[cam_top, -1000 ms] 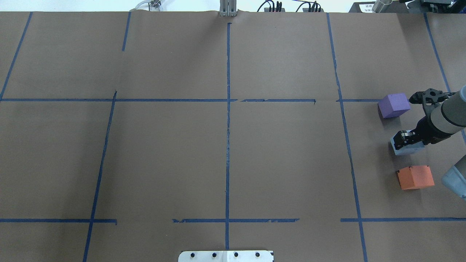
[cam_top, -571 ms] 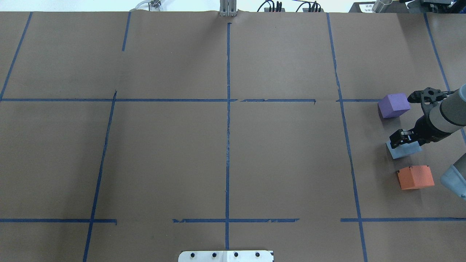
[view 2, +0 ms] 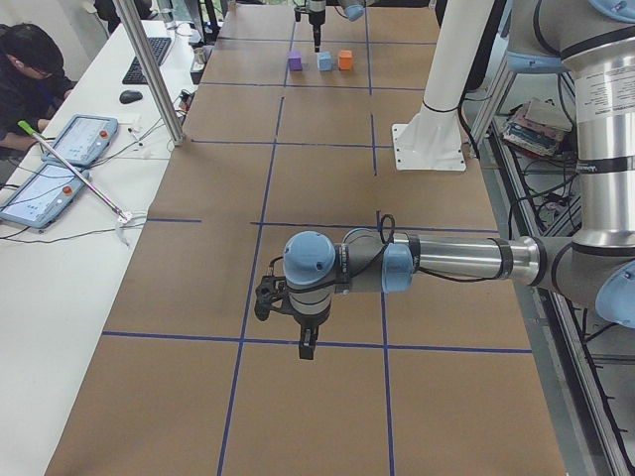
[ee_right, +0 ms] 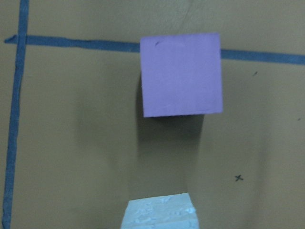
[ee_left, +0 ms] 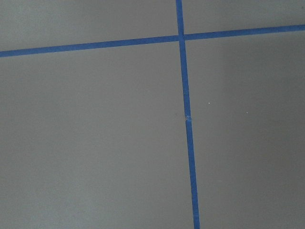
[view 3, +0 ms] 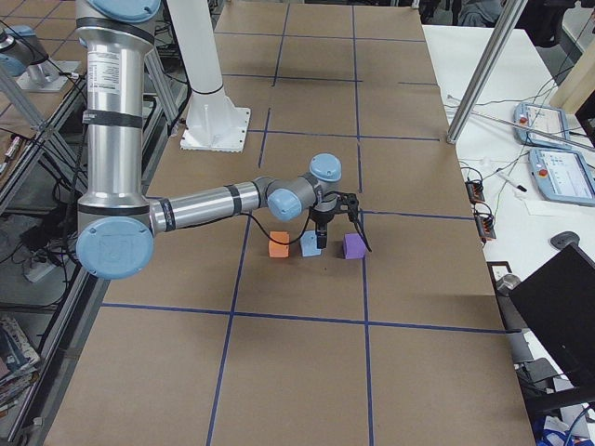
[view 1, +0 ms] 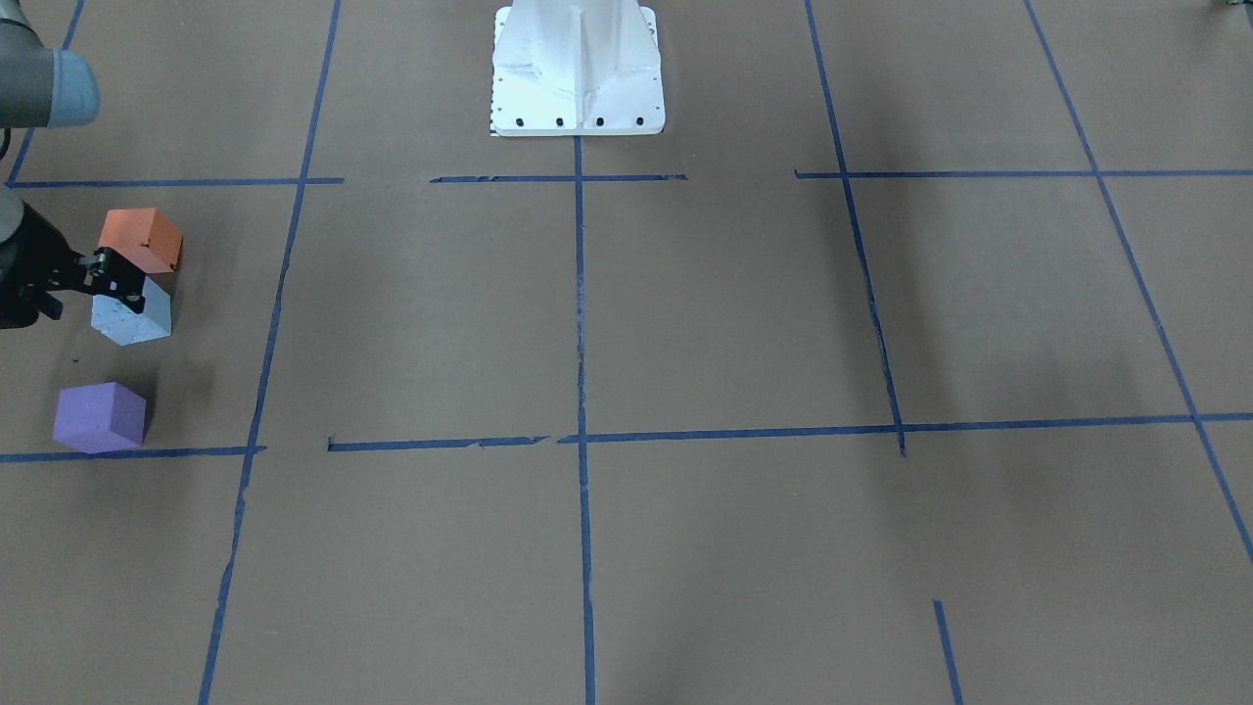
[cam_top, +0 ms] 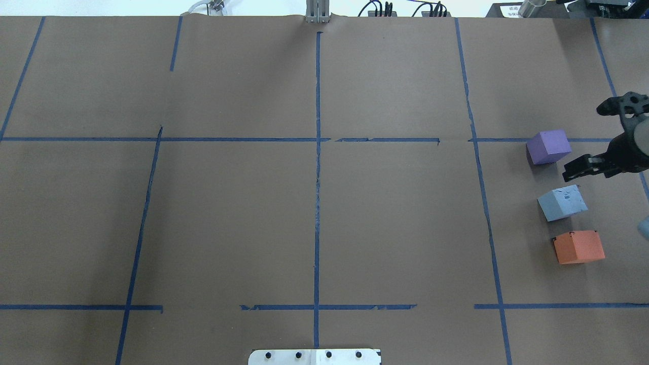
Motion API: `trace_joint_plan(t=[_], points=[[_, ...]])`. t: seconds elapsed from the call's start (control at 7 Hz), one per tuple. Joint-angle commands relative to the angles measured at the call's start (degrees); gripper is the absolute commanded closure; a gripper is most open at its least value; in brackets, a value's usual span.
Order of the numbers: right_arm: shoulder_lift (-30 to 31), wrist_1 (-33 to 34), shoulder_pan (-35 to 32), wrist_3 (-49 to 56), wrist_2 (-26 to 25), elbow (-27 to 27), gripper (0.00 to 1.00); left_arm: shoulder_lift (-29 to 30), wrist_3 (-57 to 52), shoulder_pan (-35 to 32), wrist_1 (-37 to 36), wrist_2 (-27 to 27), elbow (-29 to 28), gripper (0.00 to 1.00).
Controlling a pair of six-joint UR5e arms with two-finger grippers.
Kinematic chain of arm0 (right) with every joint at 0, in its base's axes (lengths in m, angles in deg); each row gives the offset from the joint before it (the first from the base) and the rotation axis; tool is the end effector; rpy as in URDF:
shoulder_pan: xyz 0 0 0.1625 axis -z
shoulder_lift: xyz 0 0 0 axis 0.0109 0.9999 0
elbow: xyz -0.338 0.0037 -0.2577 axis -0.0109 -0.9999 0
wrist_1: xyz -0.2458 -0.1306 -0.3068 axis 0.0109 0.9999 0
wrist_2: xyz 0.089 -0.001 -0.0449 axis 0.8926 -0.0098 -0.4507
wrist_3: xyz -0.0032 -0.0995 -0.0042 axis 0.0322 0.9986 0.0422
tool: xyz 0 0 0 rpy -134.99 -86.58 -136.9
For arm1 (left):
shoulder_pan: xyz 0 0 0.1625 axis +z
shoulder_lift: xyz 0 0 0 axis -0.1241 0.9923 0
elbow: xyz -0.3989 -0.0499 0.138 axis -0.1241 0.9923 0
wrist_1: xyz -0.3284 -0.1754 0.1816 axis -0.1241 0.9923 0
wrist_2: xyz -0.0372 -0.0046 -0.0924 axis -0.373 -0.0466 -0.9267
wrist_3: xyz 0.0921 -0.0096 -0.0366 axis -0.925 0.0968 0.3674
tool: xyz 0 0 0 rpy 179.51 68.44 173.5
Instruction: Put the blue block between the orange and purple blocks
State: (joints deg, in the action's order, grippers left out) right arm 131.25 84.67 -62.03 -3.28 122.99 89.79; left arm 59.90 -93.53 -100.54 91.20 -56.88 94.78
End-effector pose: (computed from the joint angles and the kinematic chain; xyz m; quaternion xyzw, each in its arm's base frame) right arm -0.1651 -0.4598 0.5450 0.0405 -0.3699 -0.0400 0.9273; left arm -0.0873 -0.4023 0.6383 0.0234 0.3799 0.0352 0.9240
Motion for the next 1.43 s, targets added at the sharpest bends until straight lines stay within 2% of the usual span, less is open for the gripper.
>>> trace_joint_plan(t=[0.0,0.14,0.43,0.57,0.71,1.29], points=[[0.55,8.67,-10.44,18.44,2.61,0.39,0.00,0.00,0.00,0.07,0.00,0.06,-0.07,0.00],[1.33,13.59,-16.67,28.63,4.62,0.13,0.00,0.00,0.00,0.07,0.00,0.06,-0.07,0.00],[2.57,22.65,-26.10,41.60,5.78,0.13,0.00,0.09,-0.26,0.07,0.00,0.06,0.02,0.00],[3.36,25.65,-27.18,42.53,5.87,0.48,0.00,0.00,-0.35,0.07,0.17,-0.02,0.02,0.00],[5.28,25.16,-27.36,41.93,7.18,0.22,0.00,0.00,-0.44,0.07,0.87,-0.02,-0.07,0.00],[5.65,25.07,-27.28,41.83,9.73,0.04,0.00,0.00,-0.61,0.07,0.97,-0.11,-1.21,0.00]])
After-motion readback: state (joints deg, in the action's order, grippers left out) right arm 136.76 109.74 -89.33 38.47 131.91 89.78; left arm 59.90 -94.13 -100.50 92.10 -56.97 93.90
